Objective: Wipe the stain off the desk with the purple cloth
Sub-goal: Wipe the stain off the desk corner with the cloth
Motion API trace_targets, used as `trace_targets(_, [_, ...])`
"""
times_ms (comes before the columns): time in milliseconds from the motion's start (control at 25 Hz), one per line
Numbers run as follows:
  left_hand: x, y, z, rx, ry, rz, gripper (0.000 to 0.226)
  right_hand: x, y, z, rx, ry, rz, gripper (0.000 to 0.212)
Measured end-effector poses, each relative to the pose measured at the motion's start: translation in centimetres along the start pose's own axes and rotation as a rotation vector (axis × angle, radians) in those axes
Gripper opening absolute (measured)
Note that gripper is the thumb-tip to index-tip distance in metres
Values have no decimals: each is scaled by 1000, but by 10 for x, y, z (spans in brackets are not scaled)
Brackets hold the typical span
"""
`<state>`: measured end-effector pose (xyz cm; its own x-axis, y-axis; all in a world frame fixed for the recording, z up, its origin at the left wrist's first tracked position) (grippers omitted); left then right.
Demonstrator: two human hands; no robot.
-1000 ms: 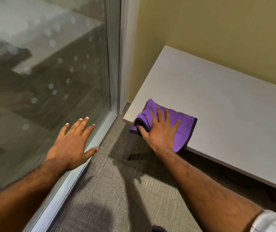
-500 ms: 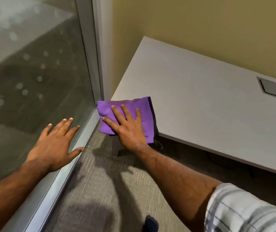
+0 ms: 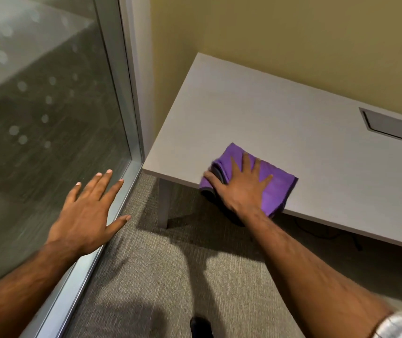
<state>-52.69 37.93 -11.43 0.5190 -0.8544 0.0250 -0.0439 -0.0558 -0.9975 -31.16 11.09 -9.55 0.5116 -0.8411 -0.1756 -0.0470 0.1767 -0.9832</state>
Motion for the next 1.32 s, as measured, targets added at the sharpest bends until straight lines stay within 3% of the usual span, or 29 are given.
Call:
trace_targets(120, [12, -6, 9, 23, 7, -11, 88, -43, 8, 47, -114, -26, 81, 103])
trace_targets(240, [23, -7, 14, 27, -12, -63, 88, -74, 11, 54, -162, -287, -3, 88])
trace_targets(360, [33, -12, 24, 18, -44, -92, 90, -56, 7, 27, -142, -530, -18, 77])
trace_targets(480, [29, -17, 40, 8, -60, -110, 89, -20, 9, 20, -112, -375, -24, 83])
trace_targets(640, [14, -15, 58, 7, -78, -94, 86, -31, 17, 61, -112, -205, -24, 80])
trace_targets(960, [8, 30, 70, -162, -168, -225, 82, -68, 25, 171, -56, -237, -13, 69])
trace_targets(1320, [4, 36, 79, -151, -251, -228, 94, -88, 32, 251, -80, -331, -8, 71])
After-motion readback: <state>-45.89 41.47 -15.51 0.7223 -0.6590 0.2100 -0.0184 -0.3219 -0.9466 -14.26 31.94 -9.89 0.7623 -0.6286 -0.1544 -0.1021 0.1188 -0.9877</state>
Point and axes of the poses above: each hand's wrist, its own z-axis towards the middle knuckle, its own y-axis out of the palm, x = y × z, the point moved 5 cm from there along z, towards the middle knuckle, and after that the axes turned 14 degrees about -y, right-handed, at the moved point
